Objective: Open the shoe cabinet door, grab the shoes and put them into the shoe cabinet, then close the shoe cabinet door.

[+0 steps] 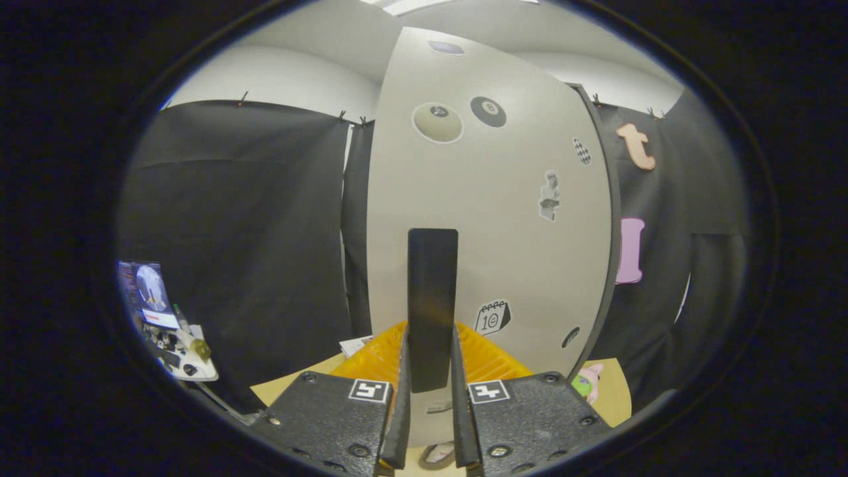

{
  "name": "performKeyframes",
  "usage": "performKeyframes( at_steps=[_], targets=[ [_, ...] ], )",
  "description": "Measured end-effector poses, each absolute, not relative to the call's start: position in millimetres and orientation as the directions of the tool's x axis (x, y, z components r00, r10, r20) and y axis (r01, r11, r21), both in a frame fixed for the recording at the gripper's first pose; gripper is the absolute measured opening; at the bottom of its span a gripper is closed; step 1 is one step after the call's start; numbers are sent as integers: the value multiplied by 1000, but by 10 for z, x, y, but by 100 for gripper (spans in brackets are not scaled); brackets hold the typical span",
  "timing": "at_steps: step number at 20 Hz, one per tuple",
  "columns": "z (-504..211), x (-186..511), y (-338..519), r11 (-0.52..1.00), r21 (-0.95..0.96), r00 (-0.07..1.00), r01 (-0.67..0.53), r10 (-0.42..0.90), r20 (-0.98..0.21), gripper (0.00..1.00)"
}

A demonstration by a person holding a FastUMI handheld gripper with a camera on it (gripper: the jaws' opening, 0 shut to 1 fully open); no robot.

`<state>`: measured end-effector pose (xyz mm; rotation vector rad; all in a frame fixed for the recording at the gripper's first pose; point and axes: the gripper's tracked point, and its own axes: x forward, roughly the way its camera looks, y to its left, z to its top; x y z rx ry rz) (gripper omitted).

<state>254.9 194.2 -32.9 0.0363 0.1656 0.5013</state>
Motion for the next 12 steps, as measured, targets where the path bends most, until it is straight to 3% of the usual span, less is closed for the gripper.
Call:
performKeyframes(
  at_steps=[12],
  targets=[
    [-353,2518,1599,927,40,917,-373,375,-138,30]
  ],
)
